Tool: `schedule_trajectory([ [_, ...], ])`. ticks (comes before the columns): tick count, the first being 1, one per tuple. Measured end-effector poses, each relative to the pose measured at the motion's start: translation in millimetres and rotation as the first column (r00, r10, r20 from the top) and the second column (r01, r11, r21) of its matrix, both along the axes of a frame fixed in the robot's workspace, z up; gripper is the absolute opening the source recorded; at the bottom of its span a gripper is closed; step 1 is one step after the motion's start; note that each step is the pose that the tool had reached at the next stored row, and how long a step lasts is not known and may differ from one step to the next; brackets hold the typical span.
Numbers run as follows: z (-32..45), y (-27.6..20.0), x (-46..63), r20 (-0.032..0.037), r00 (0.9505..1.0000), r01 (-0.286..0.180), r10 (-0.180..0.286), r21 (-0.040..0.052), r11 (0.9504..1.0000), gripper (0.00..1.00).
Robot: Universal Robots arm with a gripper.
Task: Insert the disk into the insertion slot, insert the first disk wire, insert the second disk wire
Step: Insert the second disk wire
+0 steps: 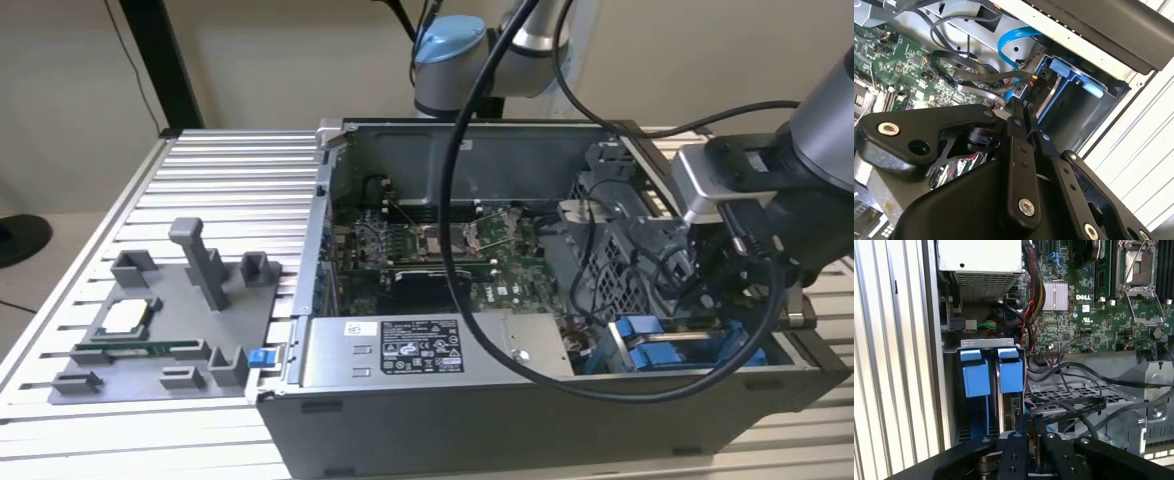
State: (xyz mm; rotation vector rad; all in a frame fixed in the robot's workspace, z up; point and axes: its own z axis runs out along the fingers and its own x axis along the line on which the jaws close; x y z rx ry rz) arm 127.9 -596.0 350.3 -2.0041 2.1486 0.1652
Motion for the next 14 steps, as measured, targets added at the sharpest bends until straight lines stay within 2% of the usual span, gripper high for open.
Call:
schedule_trajectory([
  [6,9.0,-0.1,0.0,0.0,1.0,0.0,0.0,0.0003,1.0,0.0],
  [14,9.9,0.3,0.5,-0.0002,1.0,0.0,0.0,-0.0008,1.0,0.0],
])
